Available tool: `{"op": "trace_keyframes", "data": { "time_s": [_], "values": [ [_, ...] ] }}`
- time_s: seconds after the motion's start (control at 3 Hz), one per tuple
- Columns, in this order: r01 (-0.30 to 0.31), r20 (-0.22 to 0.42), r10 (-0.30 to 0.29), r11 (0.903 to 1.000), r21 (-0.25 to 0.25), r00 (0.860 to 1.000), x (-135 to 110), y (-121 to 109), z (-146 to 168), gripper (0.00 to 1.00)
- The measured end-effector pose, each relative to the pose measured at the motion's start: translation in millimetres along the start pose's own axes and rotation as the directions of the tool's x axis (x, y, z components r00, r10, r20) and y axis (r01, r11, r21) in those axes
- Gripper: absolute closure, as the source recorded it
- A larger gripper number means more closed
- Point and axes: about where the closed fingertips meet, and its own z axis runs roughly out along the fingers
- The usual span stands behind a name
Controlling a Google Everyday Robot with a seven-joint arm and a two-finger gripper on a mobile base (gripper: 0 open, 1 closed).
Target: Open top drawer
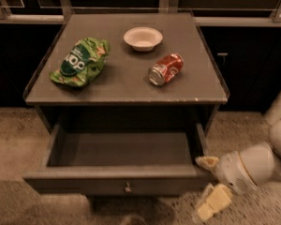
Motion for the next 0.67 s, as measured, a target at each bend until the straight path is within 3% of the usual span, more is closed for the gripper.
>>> {"op": "trace_keyframes", "data": {
  "time_s": [0.33,0.67],
  "values": [
    [0.0,0.0,0.0,1.0,0.0,1.0,-1.9,0.7,-1.3,0.0],
    [0.018,-0.017,-0.014,0.979,0.203,1.0,17.1,-14.2,-45.1,0.0]
  ]
}}
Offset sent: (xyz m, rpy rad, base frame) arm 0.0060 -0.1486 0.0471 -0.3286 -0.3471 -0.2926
